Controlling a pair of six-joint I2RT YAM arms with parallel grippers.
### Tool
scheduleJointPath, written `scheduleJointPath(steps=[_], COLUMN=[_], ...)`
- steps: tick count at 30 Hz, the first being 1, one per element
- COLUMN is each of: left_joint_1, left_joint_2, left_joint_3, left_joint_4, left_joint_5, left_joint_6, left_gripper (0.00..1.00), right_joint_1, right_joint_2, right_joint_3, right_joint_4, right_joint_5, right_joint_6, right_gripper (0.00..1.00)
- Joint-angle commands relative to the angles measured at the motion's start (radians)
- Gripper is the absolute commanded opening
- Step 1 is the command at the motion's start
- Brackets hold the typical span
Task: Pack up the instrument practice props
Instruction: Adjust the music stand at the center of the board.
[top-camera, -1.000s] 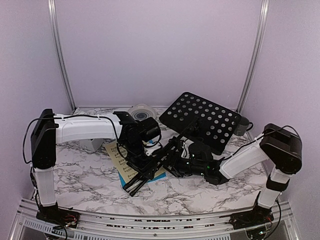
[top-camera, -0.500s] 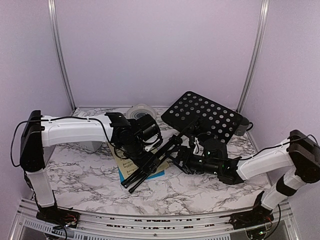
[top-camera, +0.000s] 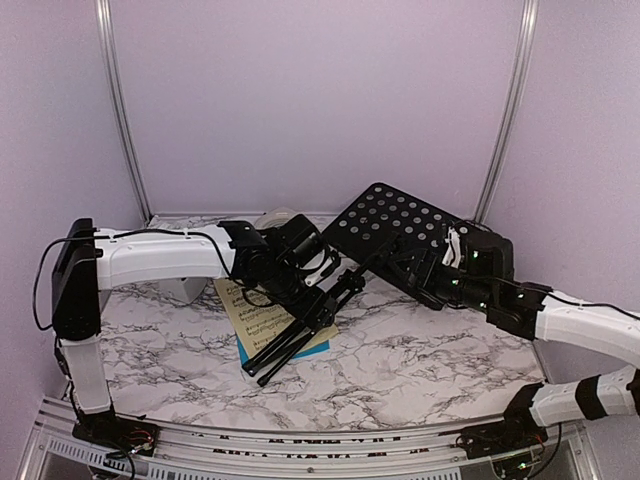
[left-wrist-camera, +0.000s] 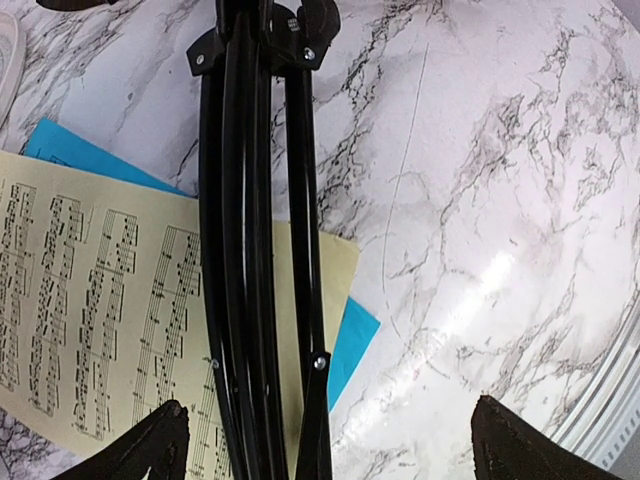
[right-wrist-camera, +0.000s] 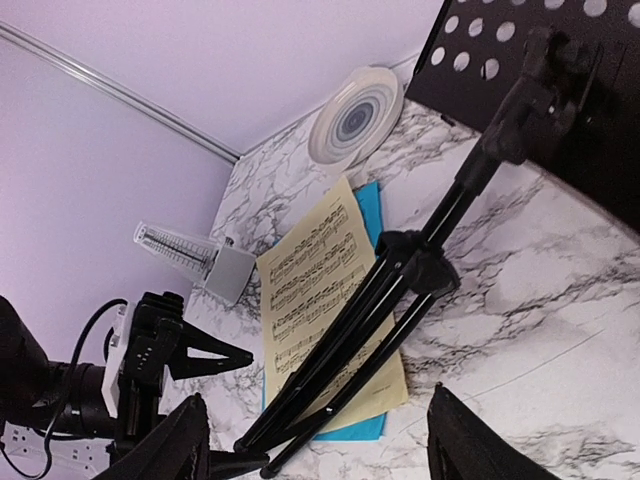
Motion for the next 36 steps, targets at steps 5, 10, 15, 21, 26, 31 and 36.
scheduleJointPath(steps=[5,10,15,21,26,31,36], left_joint_1=[0.042,0.042,0.044,0.043,0.042,0.042,0.042], left_joint_2=[0.155,0.282,0.326,0.395,0.407,0.391,0.367], left_joint_3=[0.133,0.223,0.230,0.253,0.236,0.210,0.198], left_joint_4=[0.176,0.165,0.198,0.185,0.190,0.210,0.218], left_joint_5=[-0.013,-0.072,-0.055,-0.085,-0.136,-0.132,-0.133], left_joint_6=[0.030,0.028,0.024,0.006,-0.002,-0.005,0.002], left_gripper=[0.99,0.99,0.99,0.86,0.54,0.48,0.48], right_joint_1=[-0.135,-0.166,-0.172,-0.176,-0.185,-0.193,-0.217], right_joint_2=[0.029,0.044,0.041,0.022,0.013,0.012,0.037], right_joint_3=[0.146,0.164,0.158,0.141,0.138,0.143,0.172], right_joint_4=[-0.242,-0.231,-0.219,-0.211,-0.221,-0.229,-0.250], right_joint_5=[-0.112,-0.140,-0.139,-0.125,-0.115,-0.114,-0.116], right_joint_6=[-0.206,-0.214,-0.207,-0.200,-0.205,-0.216,-0.247], right_gripper=[0.69,0.69,0.69,0.68,0.68,0.68,0.68])
